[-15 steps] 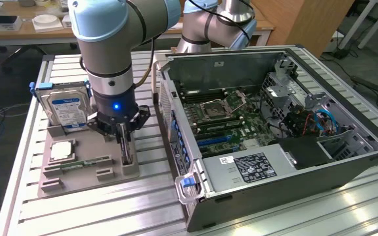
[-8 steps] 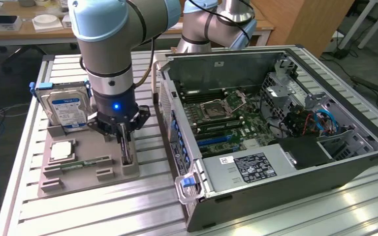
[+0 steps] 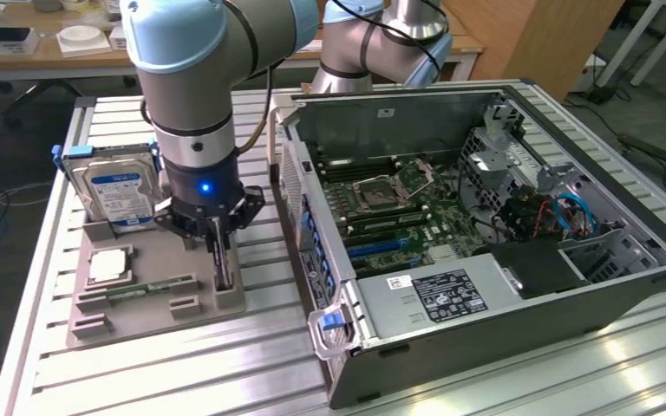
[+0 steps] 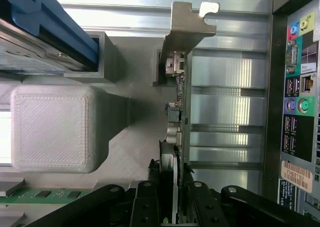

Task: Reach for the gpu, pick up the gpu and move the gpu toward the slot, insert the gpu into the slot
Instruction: 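Pick up the gpu and move the gpu toward the slot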

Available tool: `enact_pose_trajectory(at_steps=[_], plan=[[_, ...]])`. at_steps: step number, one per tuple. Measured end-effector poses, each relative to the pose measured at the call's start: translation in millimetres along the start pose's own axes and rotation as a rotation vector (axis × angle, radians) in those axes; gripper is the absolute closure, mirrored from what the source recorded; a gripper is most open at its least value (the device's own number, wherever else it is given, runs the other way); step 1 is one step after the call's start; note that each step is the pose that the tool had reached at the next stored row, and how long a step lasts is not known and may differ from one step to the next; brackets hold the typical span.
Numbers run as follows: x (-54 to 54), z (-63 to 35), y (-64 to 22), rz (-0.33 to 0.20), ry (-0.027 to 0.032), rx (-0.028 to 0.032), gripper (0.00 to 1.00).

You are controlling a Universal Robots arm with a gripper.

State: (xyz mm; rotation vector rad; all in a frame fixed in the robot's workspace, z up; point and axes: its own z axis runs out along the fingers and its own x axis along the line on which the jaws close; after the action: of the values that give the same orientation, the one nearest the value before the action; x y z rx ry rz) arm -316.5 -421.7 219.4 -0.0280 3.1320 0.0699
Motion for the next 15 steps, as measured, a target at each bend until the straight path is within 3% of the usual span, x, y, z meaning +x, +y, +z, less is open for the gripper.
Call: enact_pose_trajectory(at_steps=[10, 15], plan=[[-0.4, -1.5, 0.1, 0.0, -0.0004, -0.0002, 0.73], [-0.5, -22.9, 1.0, 0.0, -0.0001, 0.0, 0.73]])
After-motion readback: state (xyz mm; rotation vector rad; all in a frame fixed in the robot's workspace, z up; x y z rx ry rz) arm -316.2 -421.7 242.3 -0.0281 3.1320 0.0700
